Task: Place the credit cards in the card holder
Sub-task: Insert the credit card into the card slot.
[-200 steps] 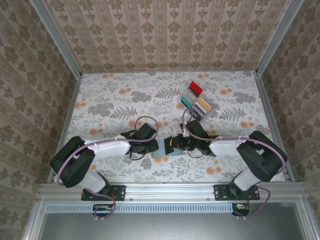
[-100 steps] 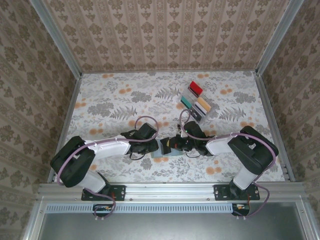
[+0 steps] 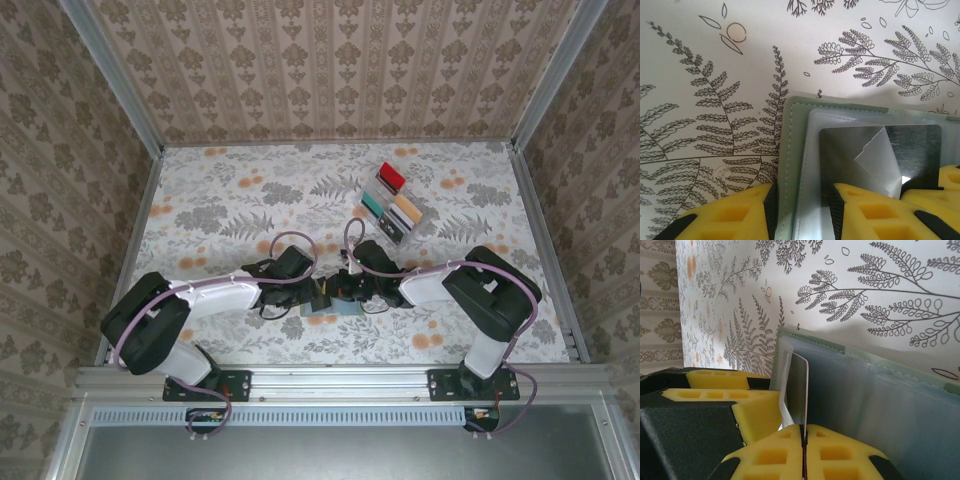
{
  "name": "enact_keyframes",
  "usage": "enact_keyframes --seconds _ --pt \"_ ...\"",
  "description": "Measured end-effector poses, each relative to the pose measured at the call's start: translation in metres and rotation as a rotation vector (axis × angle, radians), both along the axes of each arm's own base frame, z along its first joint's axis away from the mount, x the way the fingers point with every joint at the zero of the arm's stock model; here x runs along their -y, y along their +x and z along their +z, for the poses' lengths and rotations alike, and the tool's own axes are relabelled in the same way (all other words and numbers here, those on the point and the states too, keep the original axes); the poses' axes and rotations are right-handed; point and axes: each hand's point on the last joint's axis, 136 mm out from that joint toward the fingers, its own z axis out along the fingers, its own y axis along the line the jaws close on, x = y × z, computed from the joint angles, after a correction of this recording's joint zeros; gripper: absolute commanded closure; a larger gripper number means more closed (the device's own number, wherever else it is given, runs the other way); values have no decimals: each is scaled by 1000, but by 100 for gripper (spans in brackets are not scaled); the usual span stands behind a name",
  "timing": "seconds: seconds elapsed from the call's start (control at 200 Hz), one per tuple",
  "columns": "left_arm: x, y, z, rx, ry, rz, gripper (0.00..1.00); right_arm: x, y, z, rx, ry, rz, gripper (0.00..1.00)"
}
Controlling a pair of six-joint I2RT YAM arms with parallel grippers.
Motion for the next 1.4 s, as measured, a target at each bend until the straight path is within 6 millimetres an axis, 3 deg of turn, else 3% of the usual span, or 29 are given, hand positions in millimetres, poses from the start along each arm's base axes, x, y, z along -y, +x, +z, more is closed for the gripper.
enact_keyframes --seconds 0.22,0.375,0.465,0.755,0.905,1.085,1.4 --pt "0 0 0 2 -1 1 64 7 -7 -7 -38 -63 -21 72" --pt "1 1 1 3 -4 2 65 18 -14 -4 -50 -126 -27 71" --pt "1 1 1 4 -8 4 66 21 -15 -7 -67 -152 -28 65" --pt "1 0 1 4 -12 5 67 30 -19 -8 -94 -219 -29 69" --pt "4 -2 2 5 -28 -5 67 36 -23 -11 -123 -261 -37 83" --pt "12 -8 7 -1 -94 3 66 38 -24 -13 -173 -262 -78 83" --pt "20 -16 6 -24 -174 52 66 24 -20 -9 -234 -183 -150 79"
